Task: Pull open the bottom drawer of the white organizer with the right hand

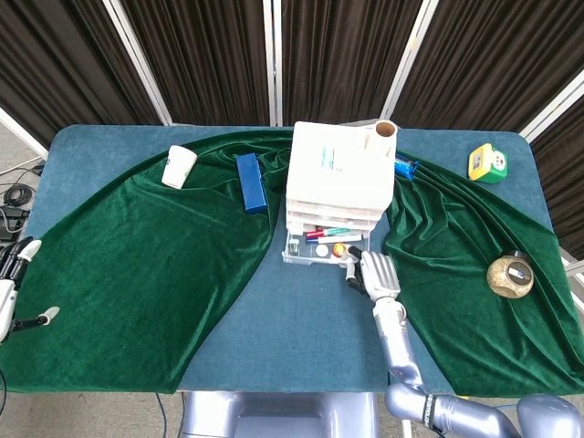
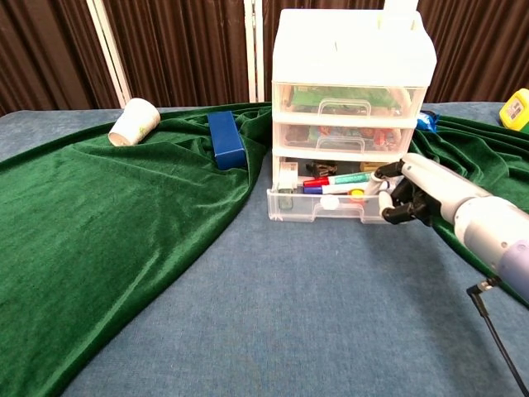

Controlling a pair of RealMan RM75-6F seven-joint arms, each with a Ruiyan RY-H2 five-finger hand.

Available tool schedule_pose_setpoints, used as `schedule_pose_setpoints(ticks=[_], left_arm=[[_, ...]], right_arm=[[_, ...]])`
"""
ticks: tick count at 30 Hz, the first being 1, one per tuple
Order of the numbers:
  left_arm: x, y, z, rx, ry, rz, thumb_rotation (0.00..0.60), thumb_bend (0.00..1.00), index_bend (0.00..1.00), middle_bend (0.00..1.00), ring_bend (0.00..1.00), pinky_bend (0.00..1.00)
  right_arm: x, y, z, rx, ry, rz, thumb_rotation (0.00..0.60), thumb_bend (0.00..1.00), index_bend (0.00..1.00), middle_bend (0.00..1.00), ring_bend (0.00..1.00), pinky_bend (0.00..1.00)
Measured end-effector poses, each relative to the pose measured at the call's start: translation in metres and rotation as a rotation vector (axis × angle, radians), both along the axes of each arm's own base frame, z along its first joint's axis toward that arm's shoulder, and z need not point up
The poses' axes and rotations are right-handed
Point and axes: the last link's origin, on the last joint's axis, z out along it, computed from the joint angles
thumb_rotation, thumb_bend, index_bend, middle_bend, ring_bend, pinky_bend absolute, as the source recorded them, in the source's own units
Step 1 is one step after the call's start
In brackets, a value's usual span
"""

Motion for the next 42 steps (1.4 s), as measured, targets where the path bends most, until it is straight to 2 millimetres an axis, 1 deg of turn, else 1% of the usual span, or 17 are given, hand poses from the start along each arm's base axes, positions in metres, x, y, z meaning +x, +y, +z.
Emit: schedule_pose_setpoints(ticks=[7, 9, 11, 14, 17, 19, 24, 27, 29, 30, 31, 33, 35, 37, 40, 42], left_arm=[[0.002, -0.002, 0.0, 0.003, 0.001, -0.008, 0.6, 0.03, 0.0, 0.0, 0.0, 0.0], [0.003, -0.002, 0.0, 0.004, 0.001, -0.008, 0.6, 0.03, 0.0, 0.0, 0.0, 0.0], [0.002, -0.002, 0.0, 0.004, 0.0, -0.008, 0.6, 0.03, 0.0, 0.0, 0.0, 0.0], [0.002, -0.002, 0.001, 0.004, 0.0, -0.008, 0.6, 0.03, 0.0, 0.0, 0.0, 0.0], [0.002, -0.002, 0.0, 0.003, 0.001, -0.006, 0.6, 0.03, 0.0, 0.0, 0.0, 0.0], [0.002, -0.001, 0.0, 0.001, 0.002, -0.006, 0.6, 0.03, 0.0, 0.0, 0.0, 0.0], [0.001, -0.001, 0.0, 0.001, 0.005, -0.005, 0.6, 0.03, 0.0, 0.0, 0.0, 0.0], [0.001, -0.001, 0.0, 0.003, 0.009, -0.004, 0.6, 0.03, 0.0, 0.0, 0.0, 0.0], [0.0, -0.001, -0.001, 0.004, 0.014, -0.003, 0.6, 0.03, 0.0, 0.0, 0.0, 0.0], [0.001, -0.001, -0.001, 0.004, 0.017, -0.003, 0.6, 0.03, 0.0, 0.0, 0.0, 0.0], [0.001, -0.002, -0.002, 0.005, 0.021, -0.005, 0.6, 0.03, 0.0, 0.0, 0.0, 0.0], [0.002, -0.002, -0.003, 0.009, 0.025, -0.011, 0.6, 0.03, 0.0, 0.0, 0.0, 0.0], [0.002, -0.003, -0.004, 0.011, 0.035, -0.016, 0.6, 0.03, 0.0, 0.0, 0.0, 0.0], [0.001, -0.004, -0.007, 0.011, 0.044, -0.015, 0.6, 0.03, 0.0, 0.0, 0.0, 0.0], [0.001, -0.006, -0.009, 0.016, 0.059, -0.014, 0.6, 0.03, 0.0, 0.0, 0.0, 0.0], [0.001, -0.006, -0.01, 0.02, 0.068, -0.015, 0.6, 0.03, 0.0, 0.0, 0.0, 0.0]], right_arm=[[-0.005, 0.017, 0.01, 0.013, 0.017, -0.001, 0.6, 0.64, 0.49, 0.89, 0.91, 0.79], [-0.007, 0.019, 0.011, 0.014, 0.025, -0.004, 0.6, 0.64, 0.42, 0.89, 0.91, 0.79], [-0.008, 0.019, 0.011, 0.015, 0.022, -0.005, 0.6, 0.63, 0.28, 0.88, 0.9, 0.78], [-0.009, 0.017, 0.012, 0.01, 0.018, -0.006, 0.6, 0.6, 0.15, 0.87, 0.89, 0.78], [-0.011, 0.015, 0.014, 0.001, 0.02, -0.003, 0.6, 0.58, 0.09, 0.86, 0.89, 0.77], [-0.011, 0.015, 0.016, -0.004, 0.025, 0.003, 0.6, 0.58, 0.07, 0.86, 0.89, 0.77], [-0.013, 0.02, 0.025, -0.026, 0.041, 0.026, 0.6, 0.57, 0.07, 0.84, 0.87, 0.75], [-0.017, 0.026, 0.035, -0.058, 0.059, 0.043, 0.6, 0.56, 0.08, 0.74, 0.78, 0.66], [-0.021, 0.03, 0.045, -0.084, 0.075, 0.053, 0.6, 0.54, 0.08, 0.63, 0.69, 0.59], [-0.026, 0.034, 0.053, -0.104, 0.09, 0.058, 0.6, 0.53, 0.08, 0.59, 0.66, 0.56], [-0.03, 0.038, 0.06, -0.12, 0.102, 0.062, 0.6, 0.52, 0.08, 0.53, 0.61, 0.51], [-0.039, 0.046, 0.077, -0.153, 0.131, 0.068, 0.6, 0.46, 0.09, 0.41, 0.49, 0.36], [-0.048, 0.054, 0.092, -0.172, 0.151, 0.074, 0.6, 0.33, 0.08, 0.21, 0.28, 0.15], [-0.058, 0.063, 0.108, -0.184, 0.172, 0.079, 0.6, 0.24, 0.05, 0.07, 0.1, 0.03], [-0.075, 0.077, 0.132, -0.2, 0.212, 0.081, 0.6, 0.17, 0.0, 0.0, 0.0, 0.0], [-0.087, 0.088, 0.147, -0.207, 0.251, 0.074, 0.6, 0.15, 0.0, 0.0, 0.0, 0.0]])
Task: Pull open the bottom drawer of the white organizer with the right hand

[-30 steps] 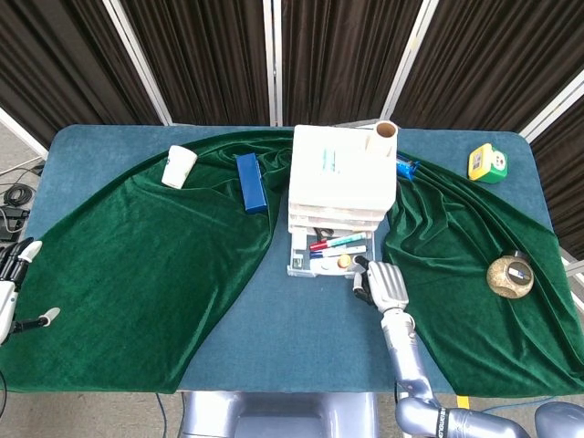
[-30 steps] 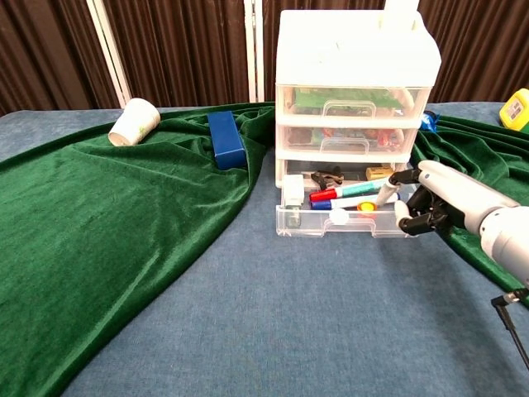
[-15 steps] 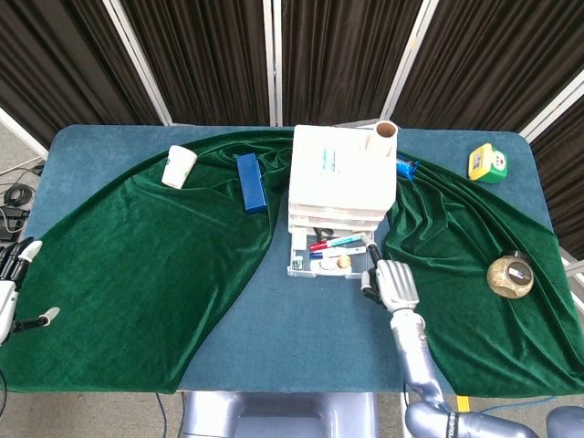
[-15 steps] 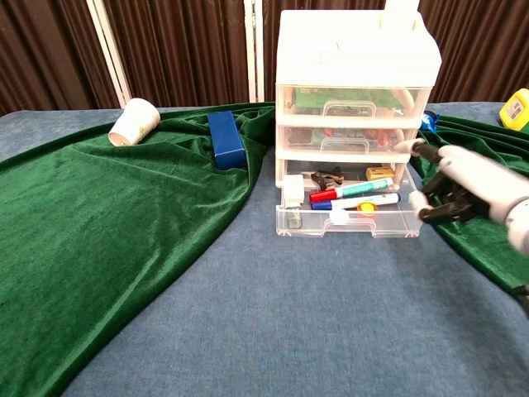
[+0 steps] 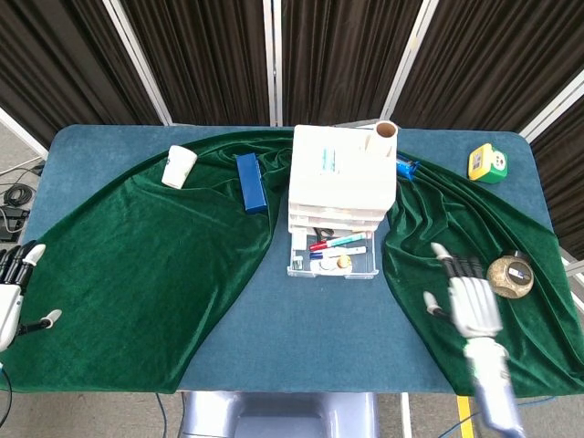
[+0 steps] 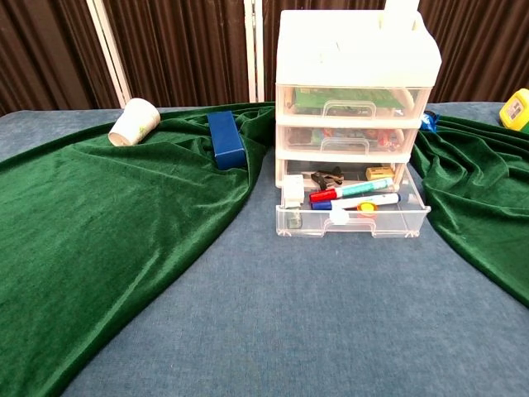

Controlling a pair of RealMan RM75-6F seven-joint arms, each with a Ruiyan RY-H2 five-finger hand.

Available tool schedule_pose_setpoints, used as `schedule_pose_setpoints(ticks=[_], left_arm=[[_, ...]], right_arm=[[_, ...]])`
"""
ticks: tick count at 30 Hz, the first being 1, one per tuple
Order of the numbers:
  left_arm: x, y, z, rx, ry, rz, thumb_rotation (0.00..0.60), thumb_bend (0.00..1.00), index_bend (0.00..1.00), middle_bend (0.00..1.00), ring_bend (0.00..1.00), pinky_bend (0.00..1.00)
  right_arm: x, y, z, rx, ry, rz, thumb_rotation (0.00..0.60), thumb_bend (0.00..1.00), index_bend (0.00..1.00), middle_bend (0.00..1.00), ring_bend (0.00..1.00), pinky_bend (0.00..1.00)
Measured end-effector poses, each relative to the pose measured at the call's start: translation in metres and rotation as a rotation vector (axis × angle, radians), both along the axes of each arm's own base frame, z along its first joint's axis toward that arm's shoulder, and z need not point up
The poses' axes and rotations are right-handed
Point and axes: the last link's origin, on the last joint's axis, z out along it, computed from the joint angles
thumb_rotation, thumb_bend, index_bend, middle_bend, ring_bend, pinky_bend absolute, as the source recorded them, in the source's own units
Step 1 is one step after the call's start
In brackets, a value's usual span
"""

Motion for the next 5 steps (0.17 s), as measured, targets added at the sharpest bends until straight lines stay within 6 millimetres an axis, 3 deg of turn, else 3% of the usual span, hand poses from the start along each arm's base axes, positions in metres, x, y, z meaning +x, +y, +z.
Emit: schedule_pose_setpoints(ticks=[5], left_arm=[[0.0, -0.001, -0.004, -0.003, 0.018, 0.007, 0.6, 0.03, 0.0, 0.0, 0.0, 0.0]], right_arm=[[-0.024, 0.023, 0.026, -0.029, 0.101, -0.041, 0.6, 0.15, 0.0, 0.0, 0.0, 0.0]])
